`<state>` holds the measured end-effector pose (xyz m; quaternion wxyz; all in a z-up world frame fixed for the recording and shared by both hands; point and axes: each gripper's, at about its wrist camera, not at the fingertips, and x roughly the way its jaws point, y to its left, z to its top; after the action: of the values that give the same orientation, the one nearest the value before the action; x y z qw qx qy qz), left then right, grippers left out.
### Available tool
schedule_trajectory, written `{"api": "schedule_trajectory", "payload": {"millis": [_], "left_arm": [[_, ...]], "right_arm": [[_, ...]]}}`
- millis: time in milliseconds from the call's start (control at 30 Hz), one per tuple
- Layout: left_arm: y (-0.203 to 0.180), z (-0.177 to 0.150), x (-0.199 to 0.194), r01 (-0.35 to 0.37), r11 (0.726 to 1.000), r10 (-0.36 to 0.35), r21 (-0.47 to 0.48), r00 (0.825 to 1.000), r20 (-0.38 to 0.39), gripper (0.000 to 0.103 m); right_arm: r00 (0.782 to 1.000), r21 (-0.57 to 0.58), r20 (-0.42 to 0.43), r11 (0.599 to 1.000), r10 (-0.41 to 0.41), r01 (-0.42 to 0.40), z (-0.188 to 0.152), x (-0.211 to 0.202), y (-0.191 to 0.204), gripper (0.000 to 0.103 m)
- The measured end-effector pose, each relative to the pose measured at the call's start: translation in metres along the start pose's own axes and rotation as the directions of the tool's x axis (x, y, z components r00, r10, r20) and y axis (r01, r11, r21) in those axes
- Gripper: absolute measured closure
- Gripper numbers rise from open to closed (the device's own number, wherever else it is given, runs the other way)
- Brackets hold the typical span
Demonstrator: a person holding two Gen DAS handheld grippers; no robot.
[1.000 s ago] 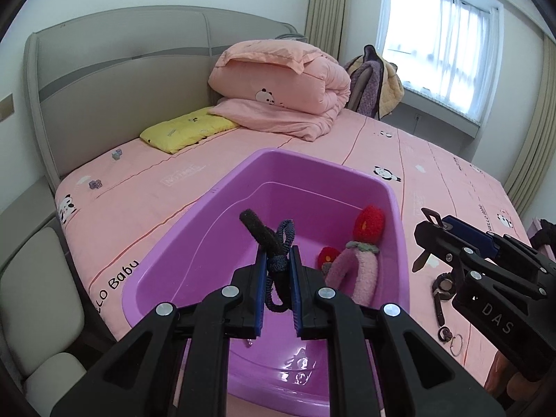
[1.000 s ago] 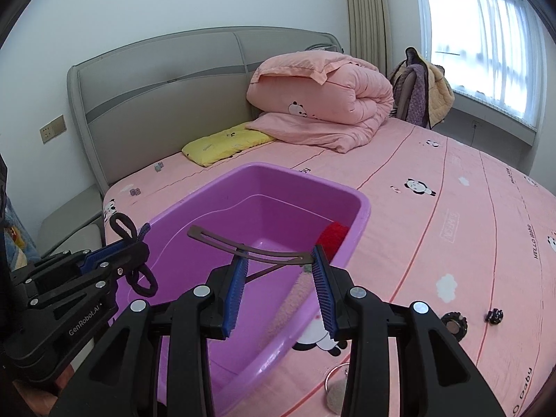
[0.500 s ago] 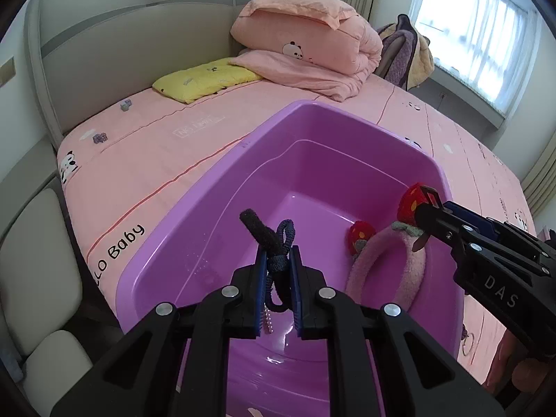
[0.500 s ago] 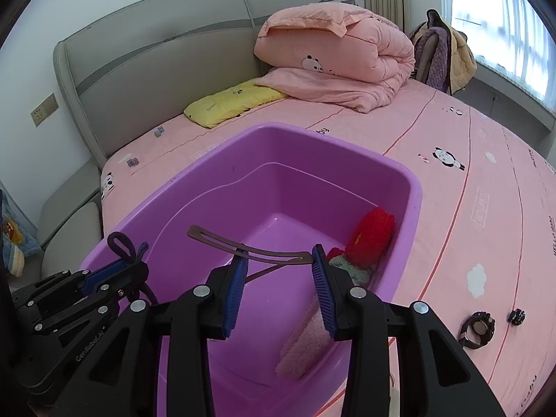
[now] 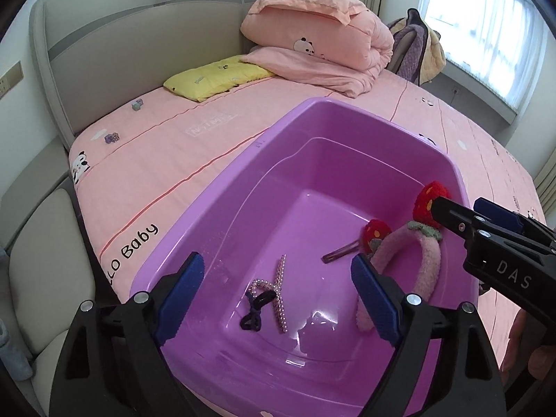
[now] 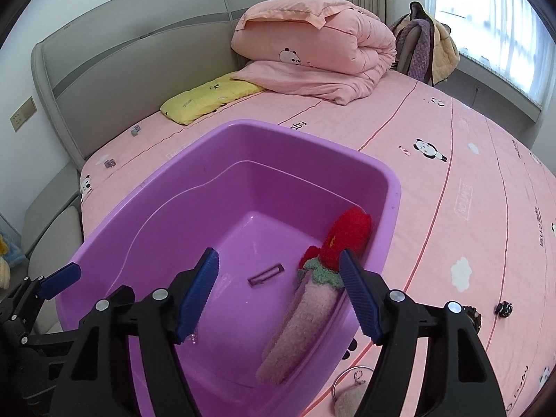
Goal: Organize jewelry
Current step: 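Open the left tool to drop the bow while the right tool releases the hair clip into the tub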
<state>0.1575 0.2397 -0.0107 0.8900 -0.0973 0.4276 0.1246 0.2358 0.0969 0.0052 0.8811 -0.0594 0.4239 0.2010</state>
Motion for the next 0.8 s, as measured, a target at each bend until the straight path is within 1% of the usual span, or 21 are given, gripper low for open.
{"api": "schedule_trajectory", "payload": {"millis": [100,233,367,500,800], "left_arm": [[0.001,0.000,0.000,0.008,1.000,-0.008,-0.015,1.000,-0.012,0.016],[-0.002,-0.001,-0.001,0.009,1.000,-0.009,-0.002,1.000,-0.015,0.013],[-0.004,-0.003,-0.005,0.008,1.000,-0.008,0.000,1.000,-0.014,0.013],[-0.005,-0.006,-0.010,0.011,1.000,-0.011,-0.003,1.000,-0.015,0.010],[-0.014,-0.011,-0.024,0.012,1.000,-0.012,0.027,1.000,-0.017,0.007]], "right_arm": [[1.000,0.001,0.000,1.000,-0.002,0.002,0.000,-0.003,-0.003,0.034],[1.000,0.016,0.004,1.000,0.006,-0.006,-0.001,-0.007,-0.007,0.034],[1.000,0.024,0.007,1.000,0.008,-0.008,-0.003,-0.011,-0.010,0.034],[1.000,0.031,0.006,0.999,0.011,-0.011,-0.007,-0.015,-0.013,0.034],[0.999,0.065,0.035,0.998,0.017,-0.019,-0.015,-0.035,-0.023,0.034]]}}
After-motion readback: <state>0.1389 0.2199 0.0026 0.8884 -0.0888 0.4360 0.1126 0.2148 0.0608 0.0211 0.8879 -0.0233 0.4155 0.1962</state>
